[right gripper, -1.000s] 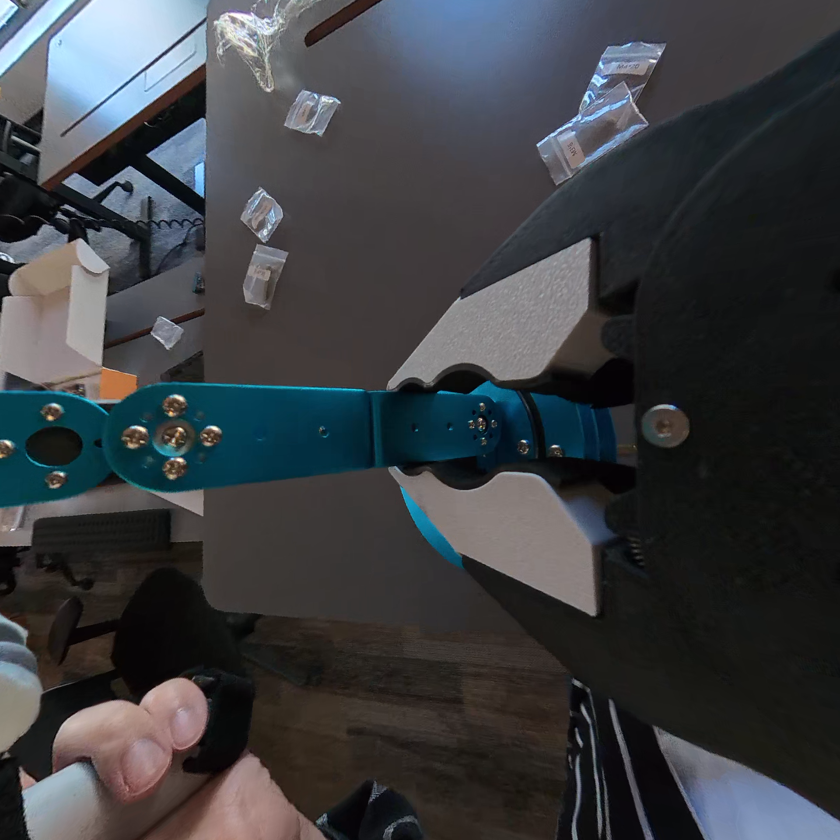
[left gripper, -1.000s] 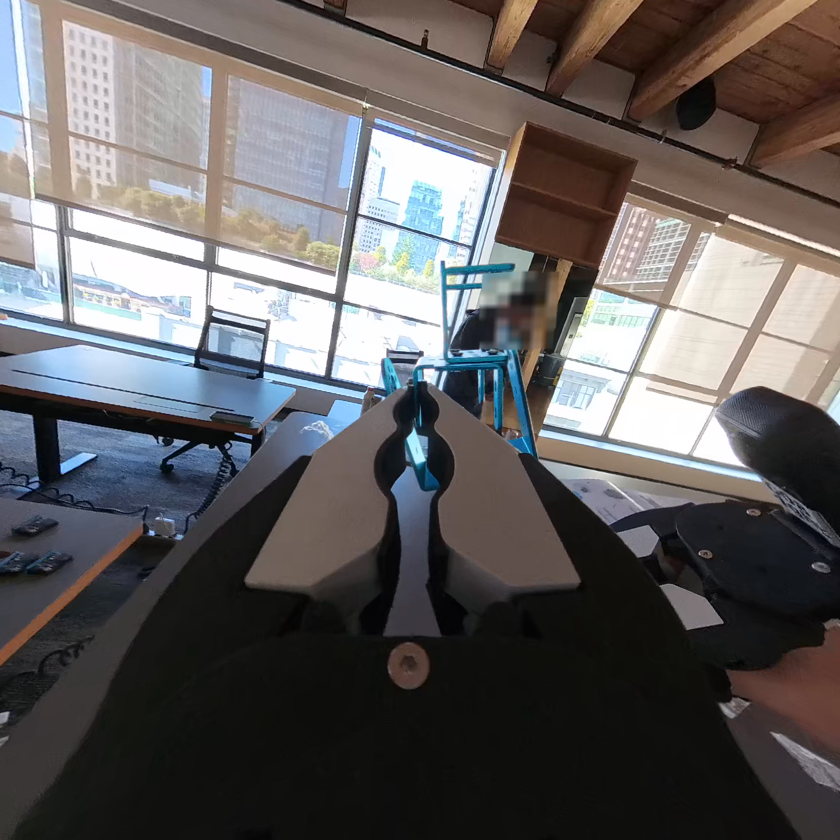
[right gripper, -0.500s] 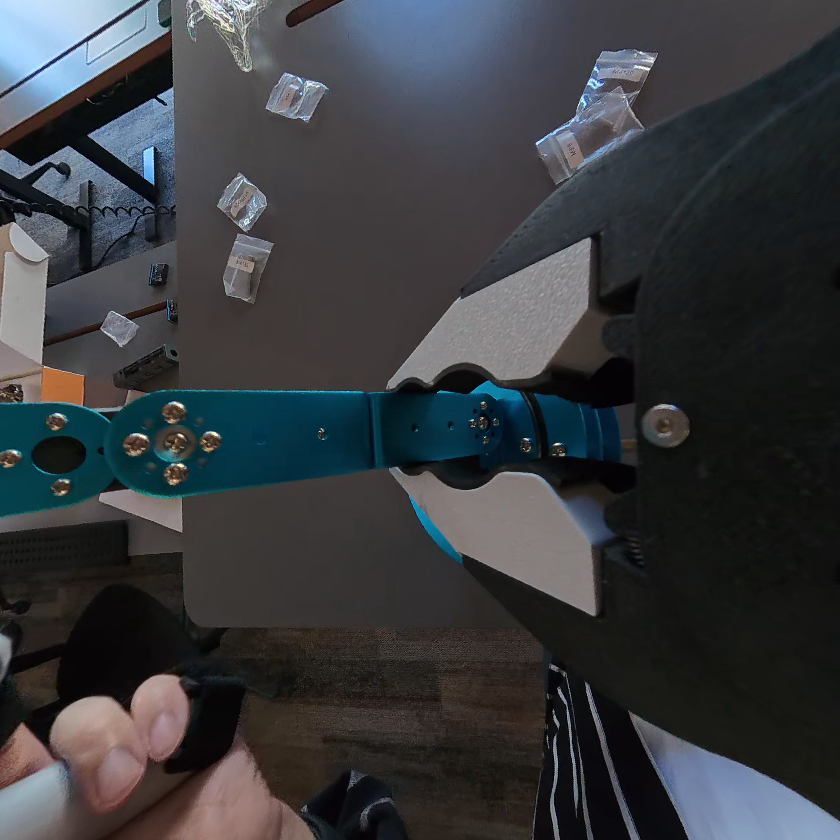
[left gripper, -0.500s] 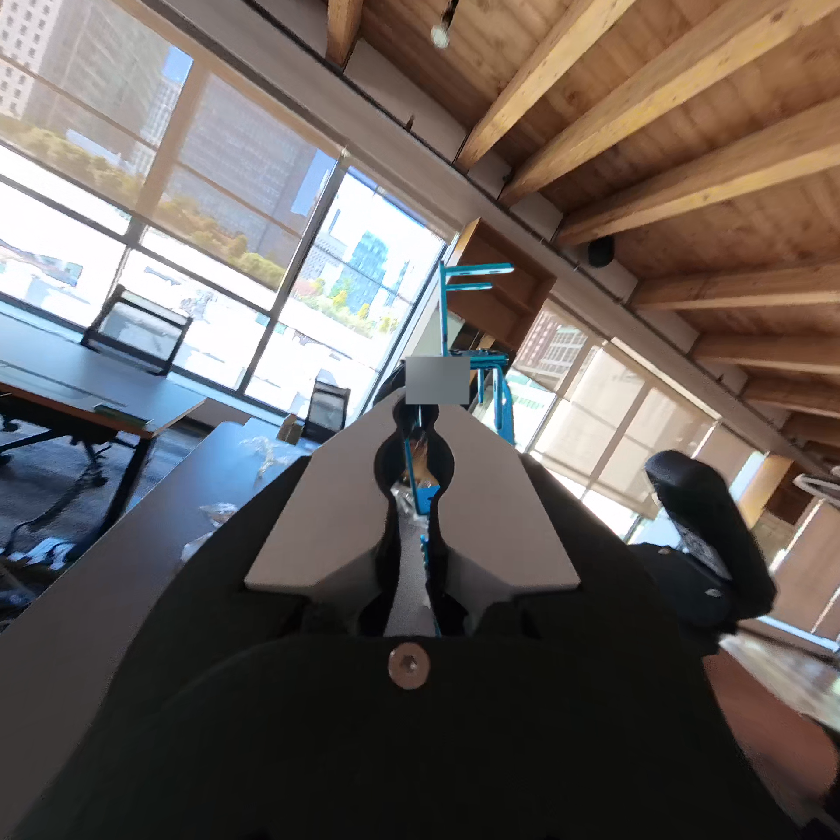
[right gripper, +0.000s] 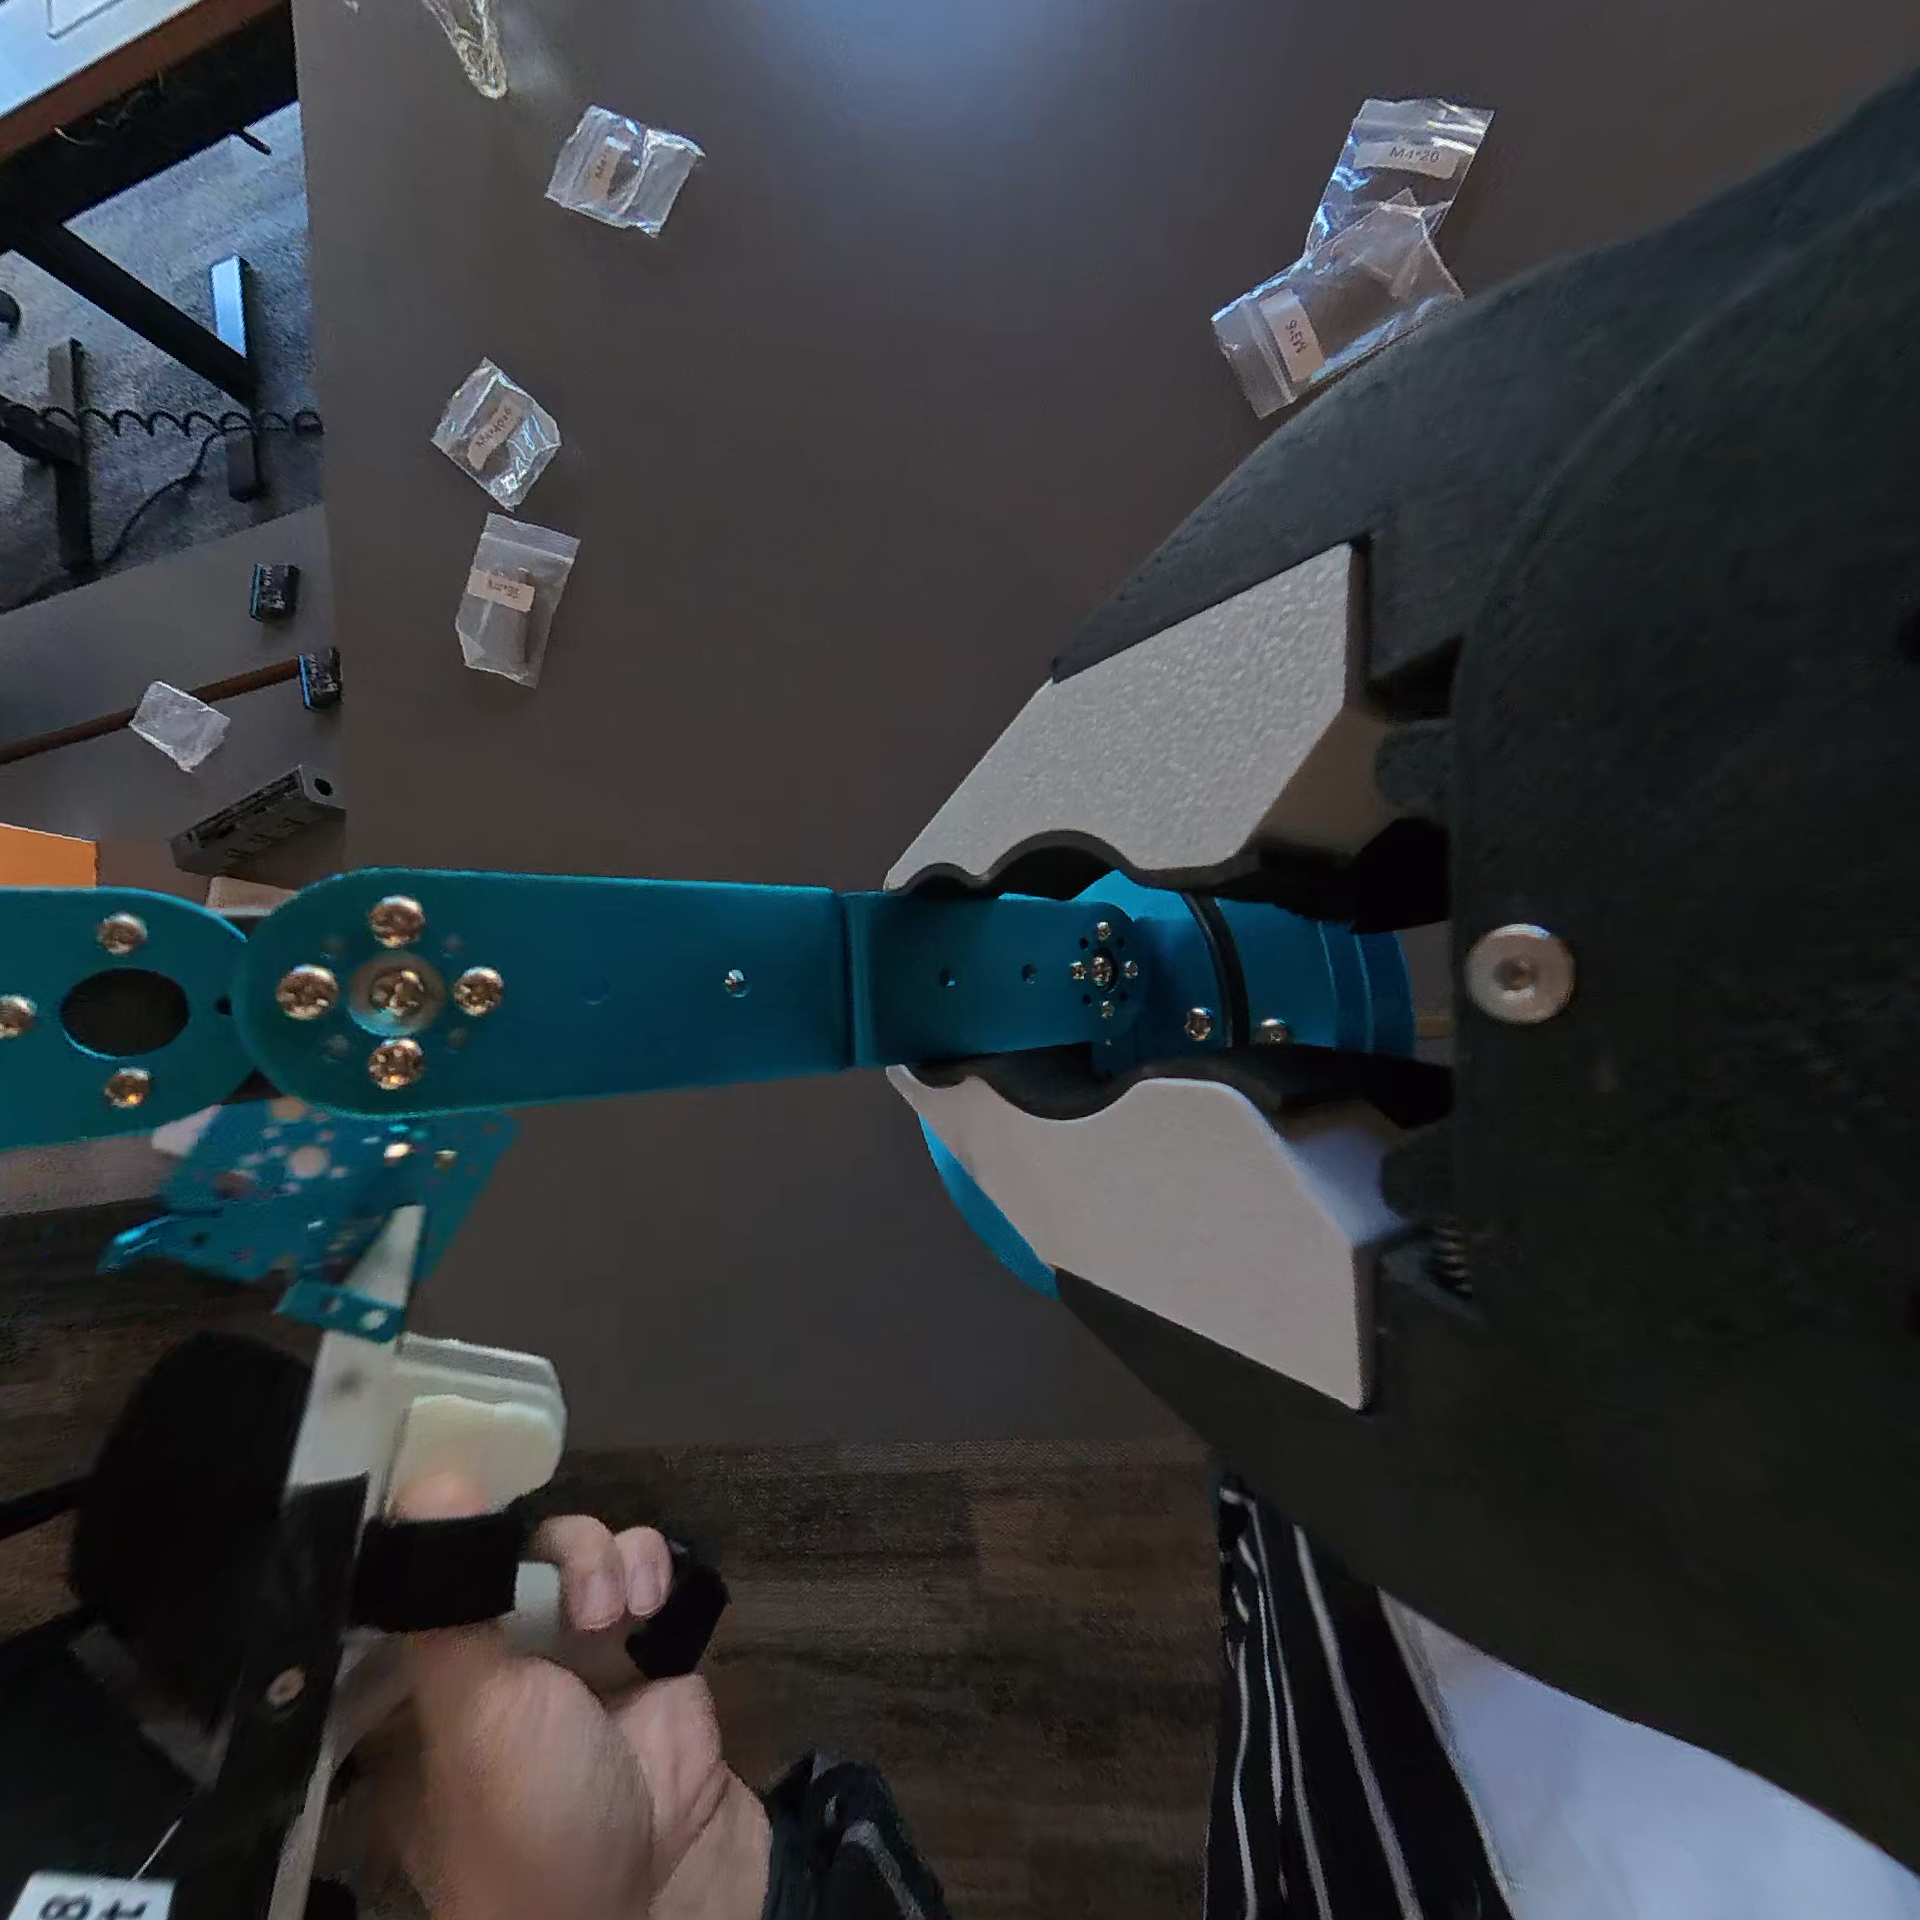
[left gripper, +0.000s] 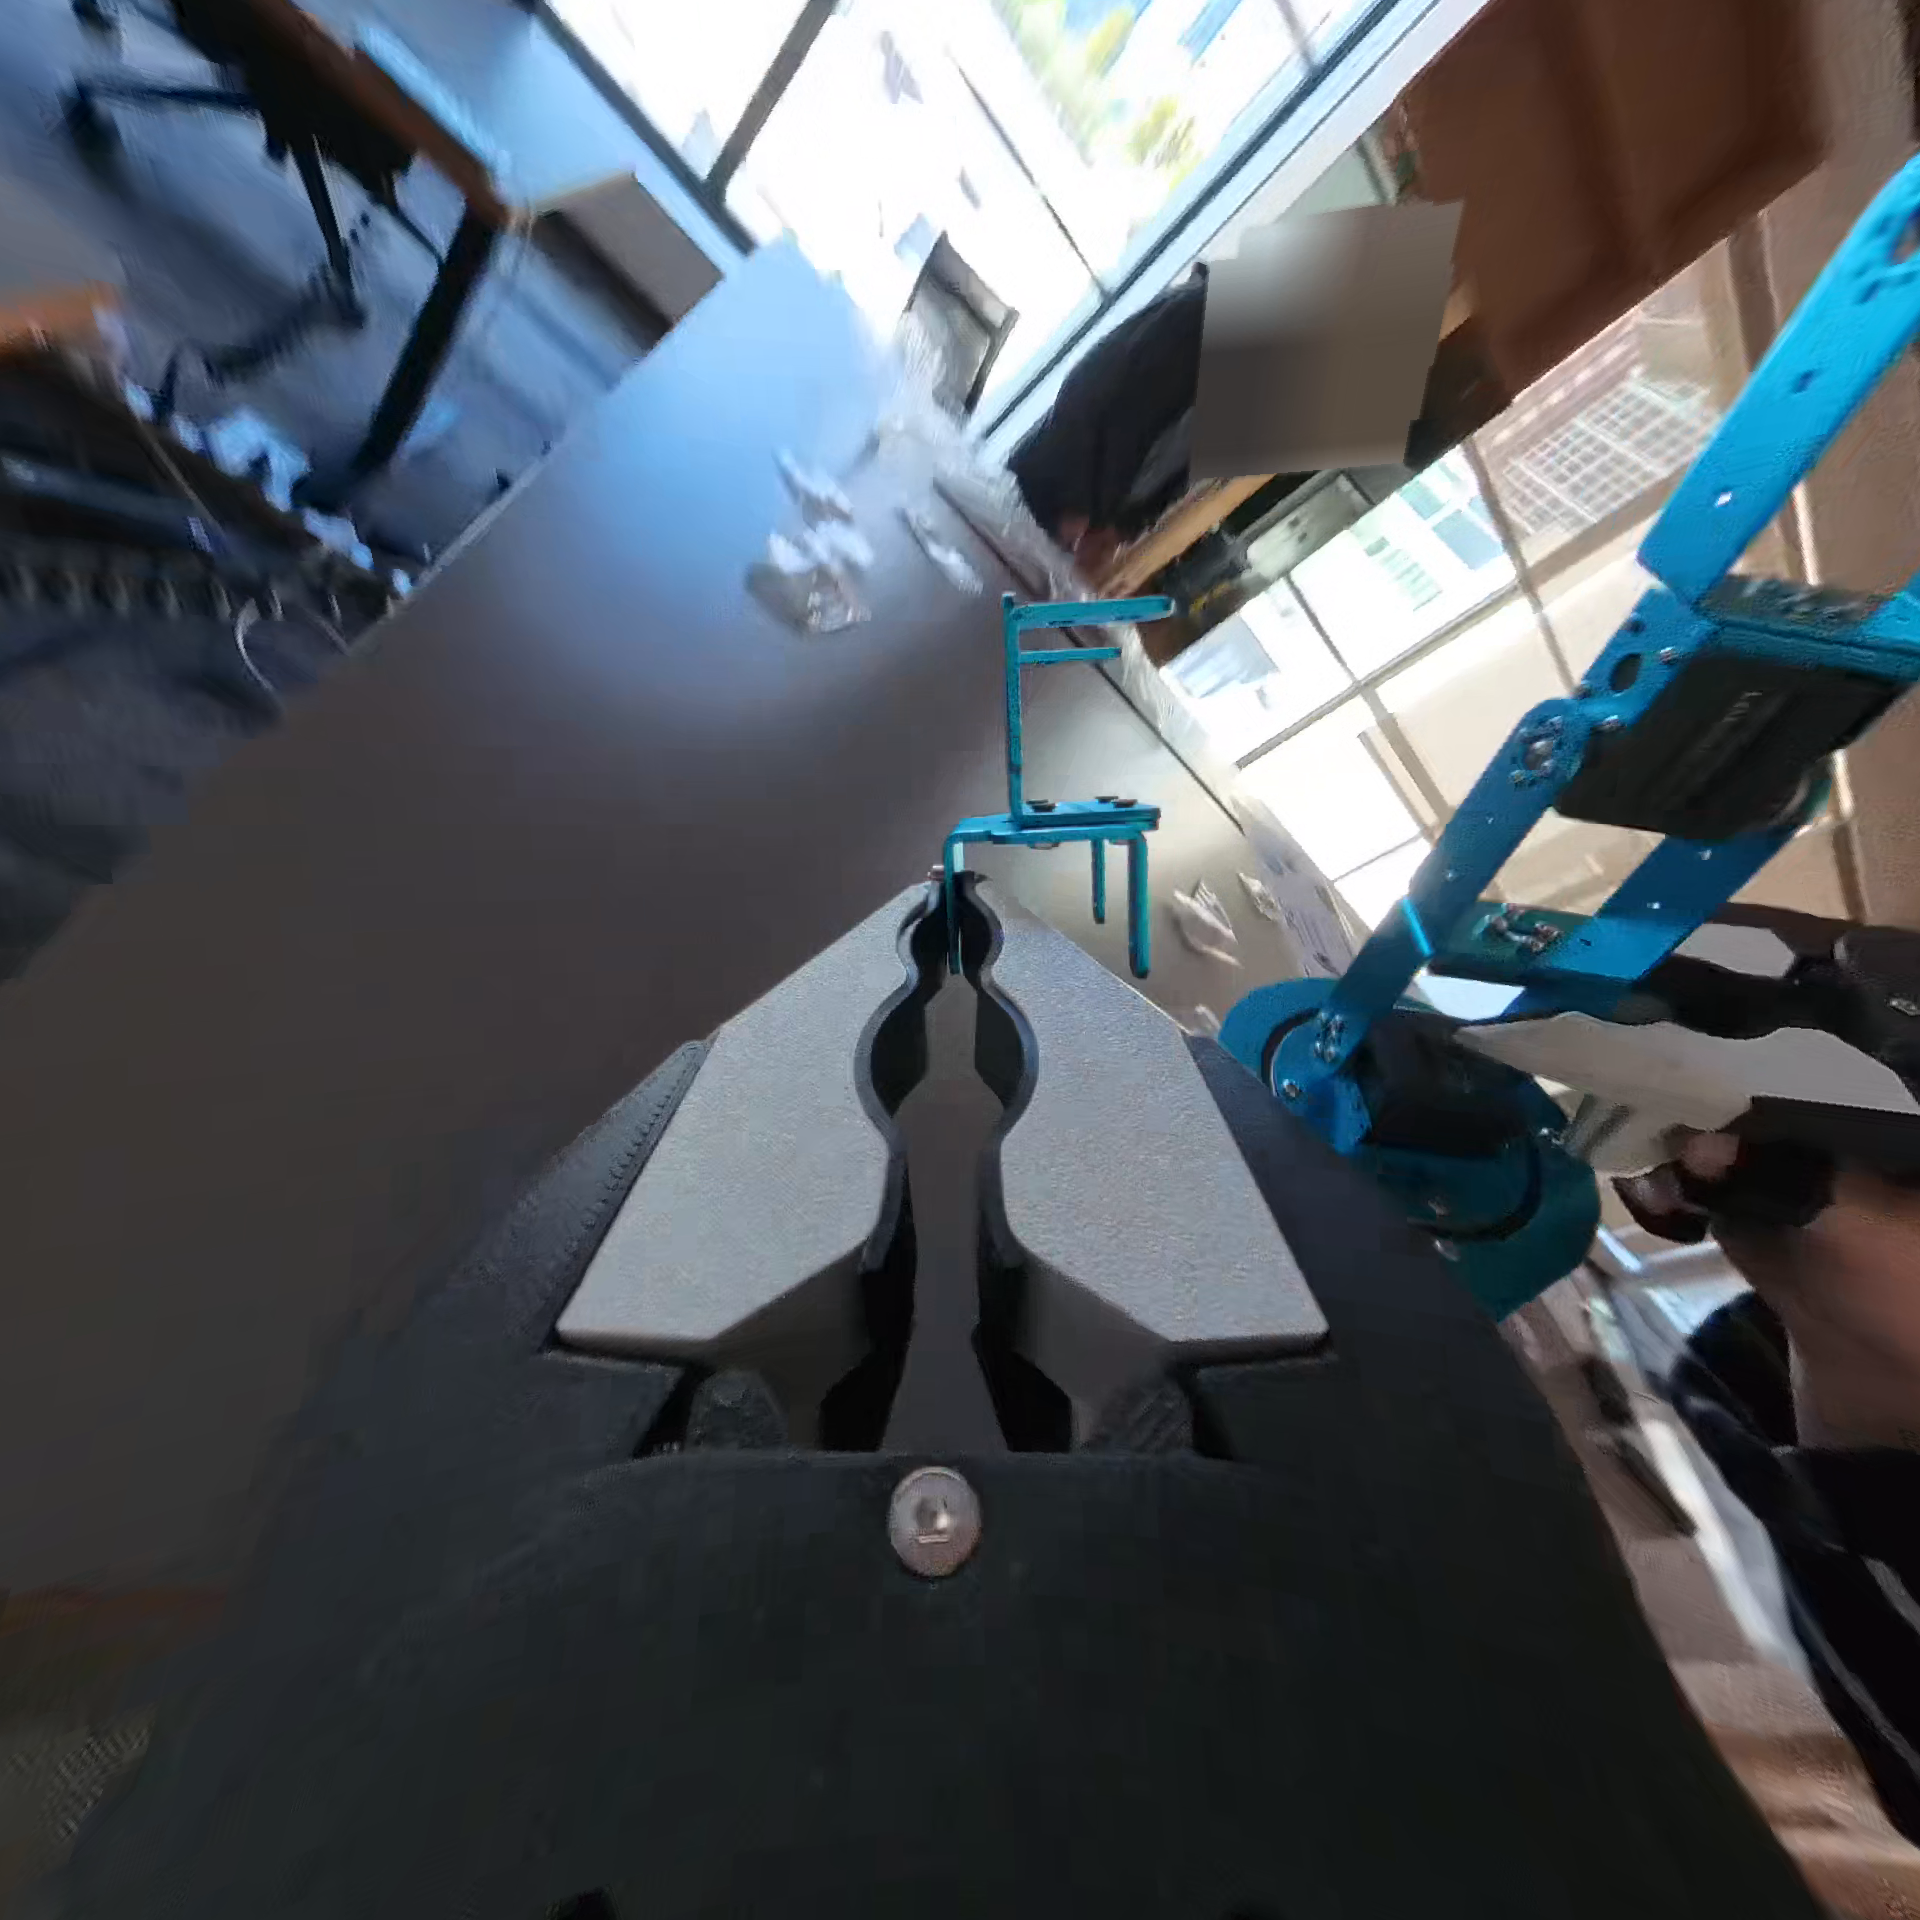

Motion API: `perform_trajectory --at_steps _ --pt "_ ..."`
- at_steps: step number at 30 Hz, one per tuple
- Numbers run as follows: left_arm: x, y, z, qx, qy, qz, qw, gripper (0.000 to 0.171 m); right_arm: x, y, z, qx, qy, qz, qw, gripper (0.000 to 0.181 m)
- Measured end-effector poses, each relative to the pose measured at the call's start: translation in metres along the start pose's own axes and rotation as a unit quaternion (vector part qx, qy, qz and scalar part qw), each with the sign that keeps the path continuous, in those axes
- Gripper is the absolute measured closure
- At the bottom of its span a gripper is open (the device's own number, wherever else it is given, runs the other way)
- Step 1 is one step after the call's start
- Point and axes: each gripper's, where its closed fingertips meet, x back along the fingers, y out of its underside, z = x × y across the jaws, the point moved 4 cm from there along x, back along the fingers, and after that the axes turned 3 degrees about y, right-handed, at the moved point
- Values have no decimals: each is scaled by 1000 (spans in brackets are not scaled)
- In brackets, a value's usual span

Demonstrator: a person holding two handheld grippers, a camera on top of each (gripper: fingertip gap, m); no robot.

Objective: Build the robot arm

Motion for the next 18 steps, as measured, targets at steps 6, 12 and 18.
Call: perform_trajectory --at_steps 6,12,18 --pt "-7 29 -20 119 1 -110 987 171 -5 -4 1 -2 -9 -18 1000 158" --pt "0 33 -42 274 -38 -59 959 171 -7 -5 3 -4 -22 -24 999 158" --pt "3 39 -47 339 -91 -68 934 169 -10 -6 5 -8 -31 -32 999 158"
